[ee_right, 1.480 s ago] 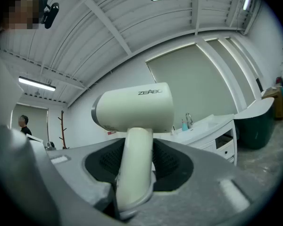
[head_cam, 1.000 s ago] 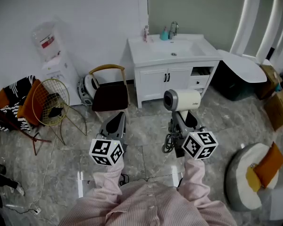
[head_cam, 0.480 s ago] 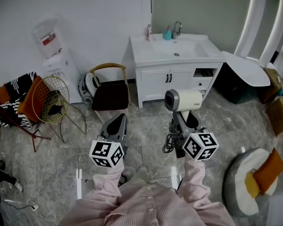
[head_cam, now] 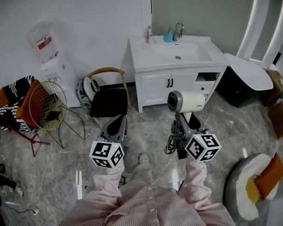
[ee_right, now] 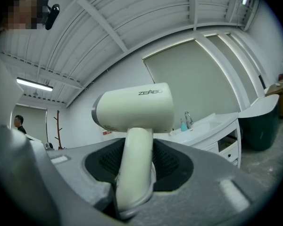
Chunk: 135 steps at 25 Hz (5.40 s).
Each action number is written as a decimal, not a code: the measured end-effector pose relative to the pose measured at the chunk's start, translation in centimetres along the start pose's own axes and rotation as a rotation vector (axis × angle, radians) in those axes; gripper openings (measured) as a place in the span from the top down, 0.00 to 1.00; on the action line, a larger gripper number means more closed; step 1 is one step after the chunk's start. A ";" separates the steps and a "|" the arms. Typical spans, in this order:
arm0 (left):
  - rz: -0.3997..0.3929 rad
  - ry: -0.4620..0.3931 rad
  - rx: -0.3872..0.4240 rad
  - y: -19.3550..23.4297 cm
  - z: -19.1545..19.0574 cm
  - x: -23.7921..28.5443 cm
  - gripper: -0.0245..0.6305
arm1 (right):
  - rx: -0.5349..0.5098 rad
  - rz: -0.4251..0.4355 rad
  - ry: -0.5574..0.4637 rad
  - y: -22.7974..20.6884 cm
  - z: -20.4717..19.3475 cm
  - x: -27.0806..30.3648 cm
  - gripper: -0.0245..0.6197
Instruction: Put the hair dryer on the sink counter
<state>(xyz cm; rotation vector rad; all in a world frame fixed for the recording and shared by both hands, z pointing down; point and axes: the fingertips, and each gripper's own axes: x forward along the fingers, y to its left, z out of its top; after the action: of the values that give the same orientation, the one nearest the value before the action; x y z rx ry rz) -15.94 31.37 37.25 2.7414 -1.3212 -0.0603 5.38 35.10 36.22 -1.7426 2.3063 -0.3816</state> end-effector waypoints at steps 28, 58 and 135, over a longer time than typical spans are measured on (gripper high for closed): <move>-0.028 0.017 -0.065 16.0 1.2 24.8 0.96 | 0.048 -0.036 0.050 -10.2 1.9 27.1 0.71; 0.076 0.093 -0.160 27.8 -2.2 46.3 0.97 | 0.118 0.030 0.151 -22.7 2.1 52.3 0.71; 0.202 0.417 -0.479 38.8 -16.7 68.1 0.96 | -0.001 -0.039 0.983 -35.0 -18.9 80.8 0.71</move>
<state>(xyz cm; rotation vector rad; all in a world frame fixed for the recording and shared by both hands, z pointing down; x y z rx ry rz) -2.42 -44.76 58.38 2.0727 -1.2554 0.1774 9.01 -50.53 64.02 -1.8332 2.8257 -1.5249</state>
